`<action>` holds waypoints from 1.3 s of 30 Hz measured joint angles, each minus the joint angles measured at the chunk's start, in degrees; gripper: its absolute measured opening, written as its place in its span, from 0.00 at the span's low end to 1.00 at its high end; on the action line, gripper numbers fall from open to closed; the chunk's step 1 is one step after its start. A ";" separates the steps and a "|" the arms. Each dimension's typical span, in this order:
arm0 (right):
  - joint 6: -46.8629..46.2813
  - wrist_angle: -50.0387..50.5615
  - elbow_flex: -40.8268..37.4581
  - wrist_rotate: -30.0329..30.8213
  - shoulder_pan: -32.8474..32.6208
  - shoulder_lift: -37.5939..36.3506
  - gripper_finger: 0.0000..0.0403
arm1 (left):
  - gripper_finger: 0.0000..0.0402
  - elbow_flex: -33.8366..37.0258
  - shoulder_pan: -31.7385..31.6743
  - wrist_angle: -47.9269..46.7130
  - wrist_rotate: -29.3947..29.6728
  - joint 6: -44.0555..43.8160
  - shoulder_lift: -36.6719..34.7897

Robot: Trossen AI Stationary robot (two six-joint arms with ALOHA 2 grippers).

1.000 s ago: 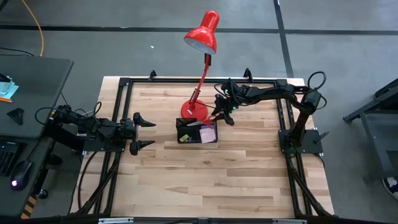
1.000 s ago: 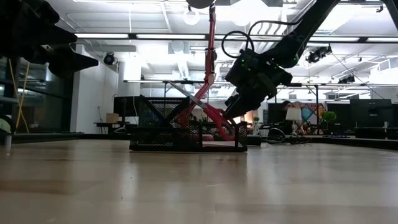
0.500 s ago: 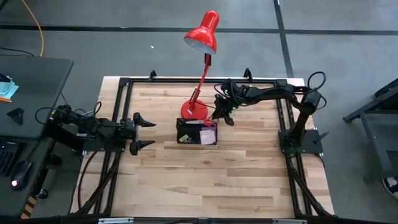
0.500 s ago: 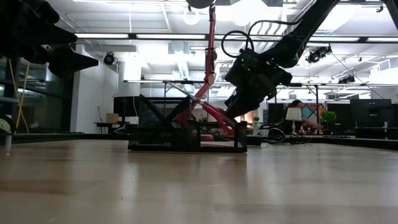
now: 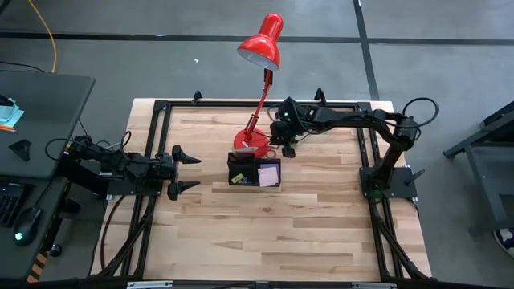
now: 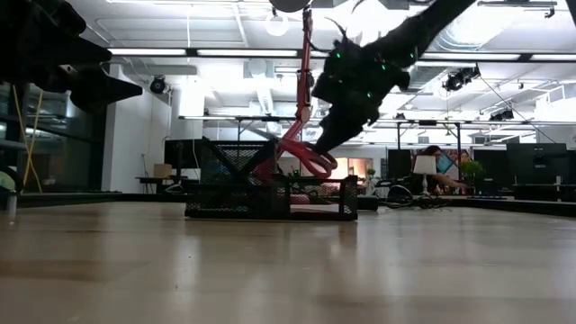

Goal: Pick and place office supplies into organizer
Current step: Put the red scissors into the black desk organizer

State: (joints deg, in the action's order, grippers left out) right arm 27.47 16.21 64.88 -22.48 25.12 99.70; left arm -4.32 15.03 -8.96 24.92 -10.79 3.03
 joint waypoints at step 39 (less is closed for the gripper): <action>15.77 34.83 25.69 65.49 -28.63 1.25 0.03 | 0.95 0.00 0.00 -0.01 -0.01 0.01 0.00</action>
State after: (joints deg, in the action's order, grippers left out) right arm 43.23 51.05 90.56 43.01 -3.51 100.95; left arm -4.32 15.03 -8.97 24.91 -10.79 3.03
